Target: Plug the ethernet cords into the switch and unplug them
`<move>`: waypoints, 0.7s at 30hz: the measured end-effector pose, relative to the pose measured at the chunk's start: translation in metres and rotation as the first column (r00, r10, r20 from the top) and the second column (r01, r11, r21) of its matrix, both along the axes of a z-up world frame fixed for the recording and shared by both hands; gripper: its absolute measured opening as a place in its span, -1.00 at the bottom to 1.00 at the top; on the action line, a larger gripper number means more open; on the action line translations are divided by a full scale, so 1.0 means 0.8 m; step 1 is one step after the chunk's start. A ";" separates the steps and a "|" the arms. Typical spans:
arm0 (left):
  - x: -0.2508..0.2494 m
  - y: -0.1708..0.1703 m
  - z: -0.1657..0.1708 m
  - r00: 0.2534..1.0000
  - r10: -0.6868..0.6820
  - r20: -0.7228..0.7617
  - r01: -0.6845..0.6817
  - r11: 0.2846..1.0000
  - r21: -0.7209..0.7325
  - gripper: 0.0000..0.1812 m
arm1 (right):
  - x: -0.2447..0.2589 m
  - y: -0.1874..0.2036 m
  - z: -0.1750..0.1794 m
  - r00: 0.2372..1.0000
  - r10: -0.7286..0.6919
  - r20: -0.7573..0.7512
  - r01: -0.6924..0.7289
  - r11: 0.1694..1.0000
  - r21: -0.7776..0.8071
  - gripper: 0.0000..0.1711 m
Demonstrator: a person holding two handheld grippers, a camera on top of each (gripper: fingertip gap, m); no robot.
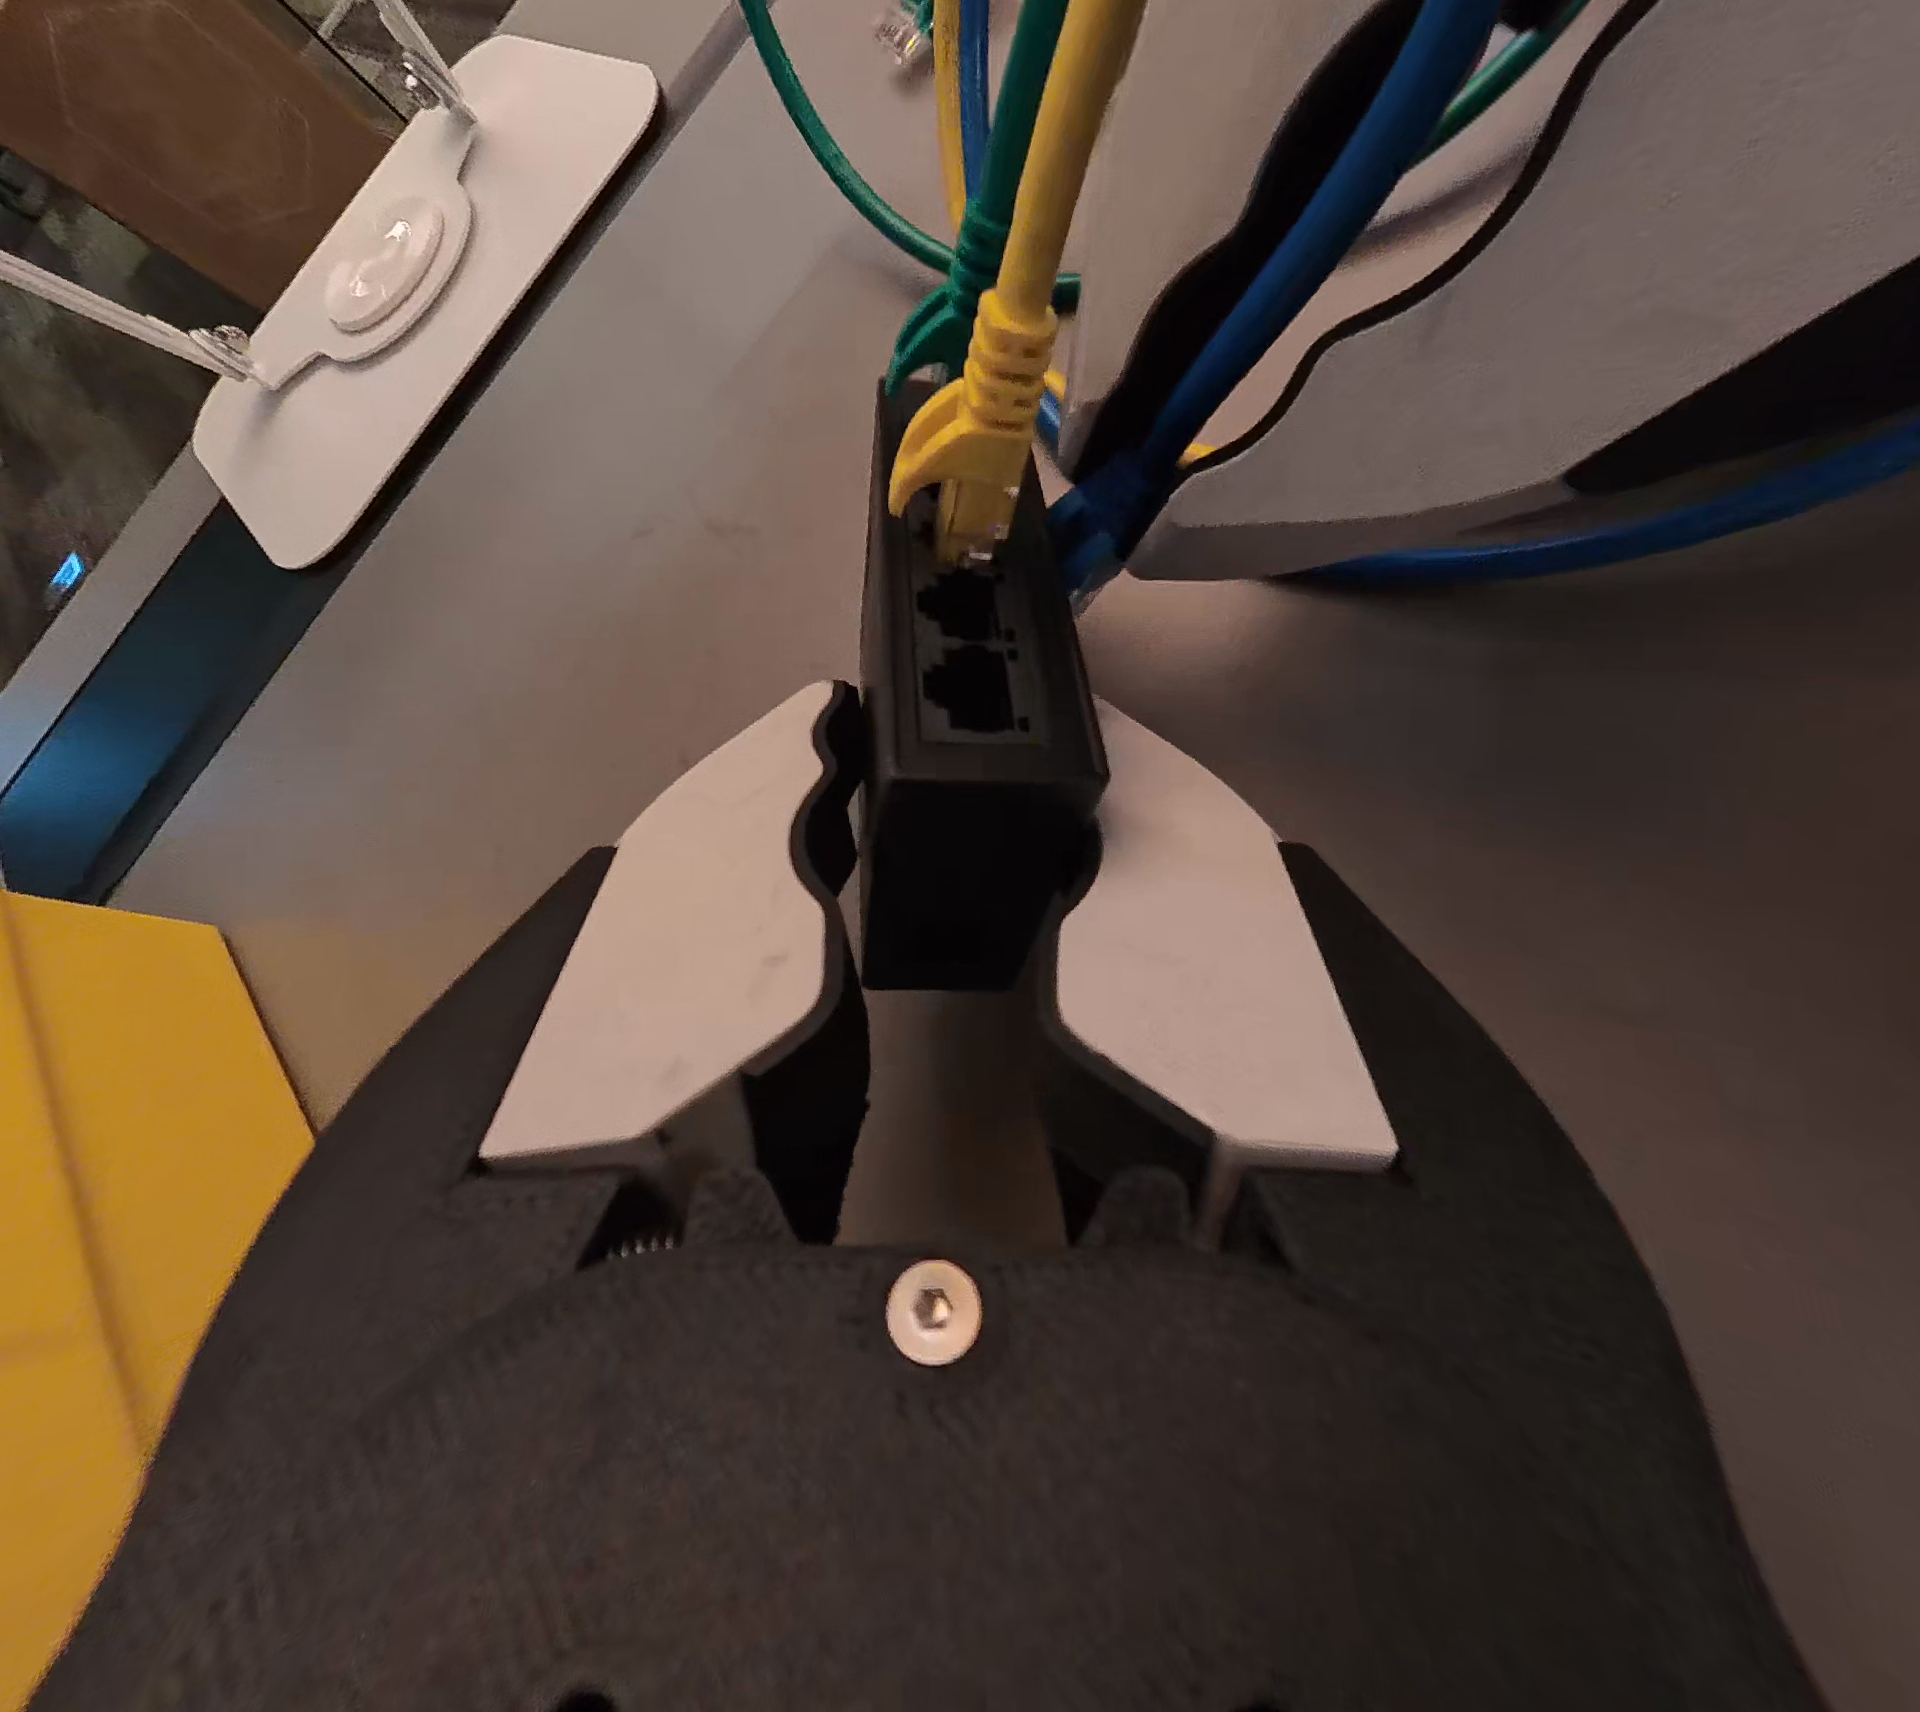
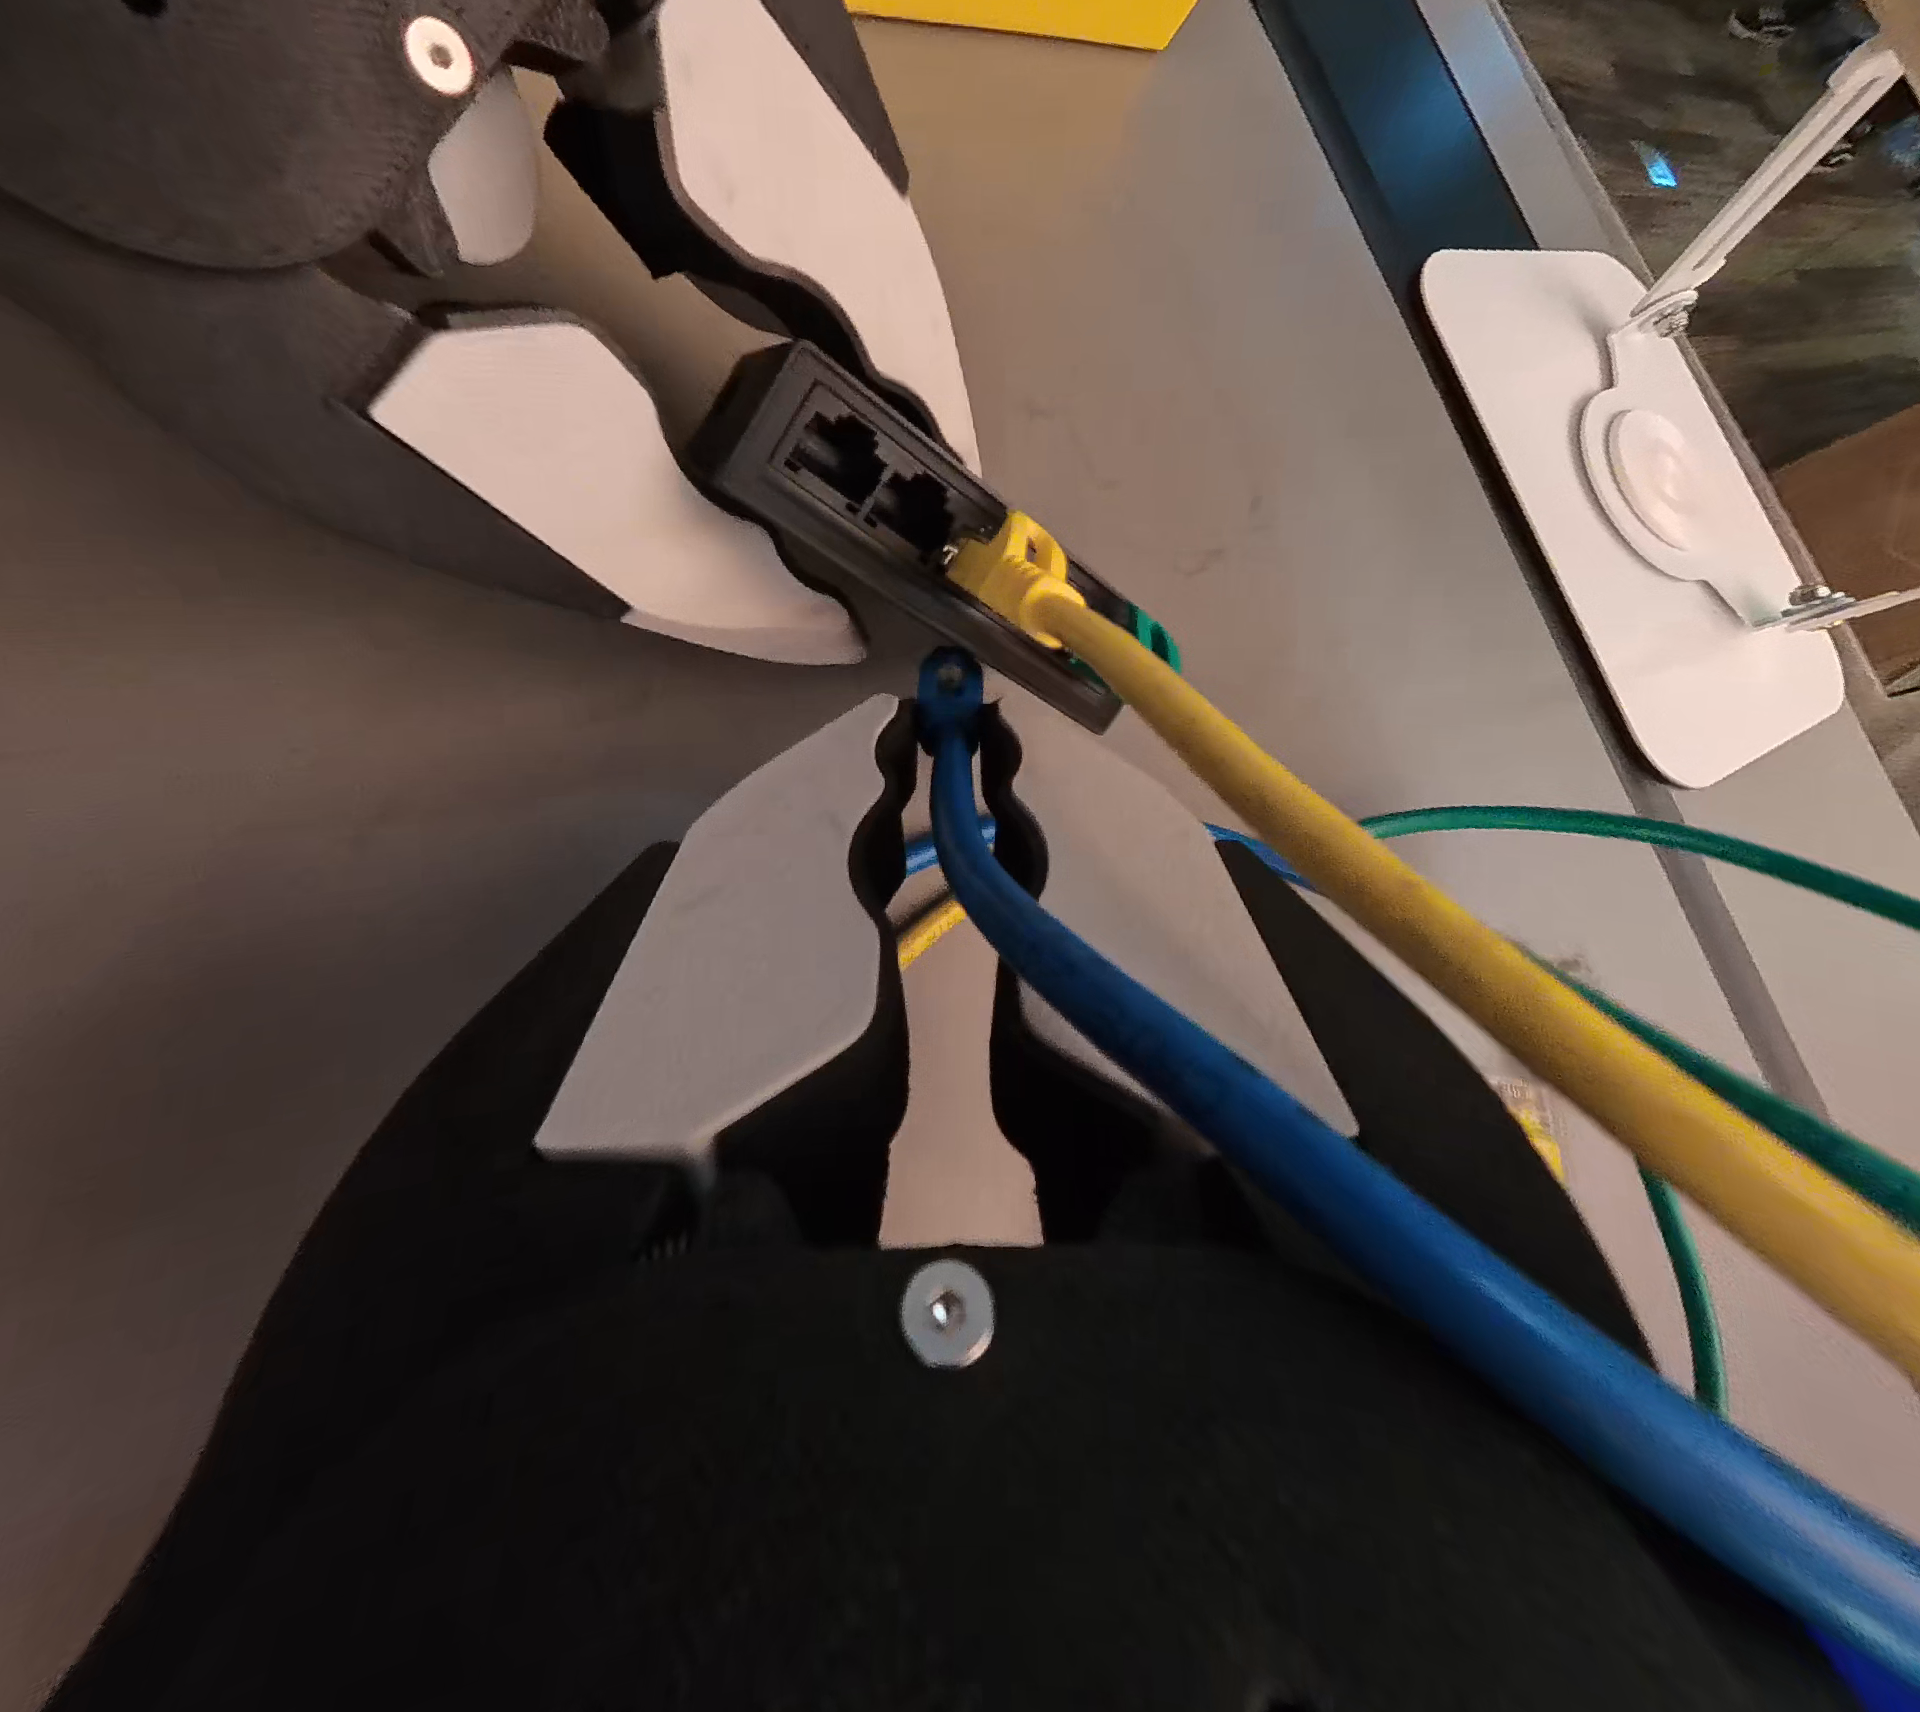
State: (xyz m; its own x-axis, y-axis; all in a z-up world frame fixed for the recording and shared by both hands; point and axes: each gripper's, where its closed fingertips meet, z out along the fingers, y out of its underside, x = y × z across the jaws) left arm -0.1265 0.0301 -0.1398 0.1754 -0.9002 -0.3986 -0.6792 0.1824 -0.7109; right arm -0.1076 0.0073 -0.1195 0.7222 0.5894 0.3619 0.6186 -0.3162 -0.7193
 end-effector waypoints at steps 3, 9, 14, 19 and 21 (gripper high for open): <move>0.001 0.000 -0.004 1.000 -0.010 -0.018 0.010 1.000 0.026 -0.63 | 0.000 0.000 0.000 1.000 -0.004 -0.015 0.004 1.000 -0.006 -0.85; 0.003 0.003 -0.003 0.999 -0.023 0.024 0.023 1.000 -0.014 -0.65 | 0.001 0.001 0.002 1.000 -0.014 -0.014 0.014 1.000 0.003 -0.85; 0.002 0.007 -0.005 1.000 -0.002 0.015 0.002 0.999 -0.036 -0.68 | 0.000 0.002 0.005 1.000 -0.025 -0.010 0.025 1.000 0.015 -0.85; 0.003 0.007 -0.004 1.000 -0.006 0.022 0.007 1.000 -0.027 -0.68 | 0.001 0.004 0.006 1.000 -0.030 -0.003 0.030 0.999 0.021 -0.85; 0.003 0.007 -0.004 0.999 -0.013 0.031 0.014 0.999 -0.038 -0.67 | 0.001 0.004 0.006 1.000 -0.031 -0.004 0.031 0.999 0.020 -0.85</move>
State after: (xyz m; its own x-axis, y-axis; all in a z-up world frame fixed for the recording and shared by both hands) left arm -0.1238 0.0360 -0.1427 0.1746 -0.9172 -0.3580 -0.6542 0.1636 -0.7384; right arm -0.1071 0.0102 -0.1151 0.7410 0.5598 0.3709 0.6065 -0.3206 -0.7276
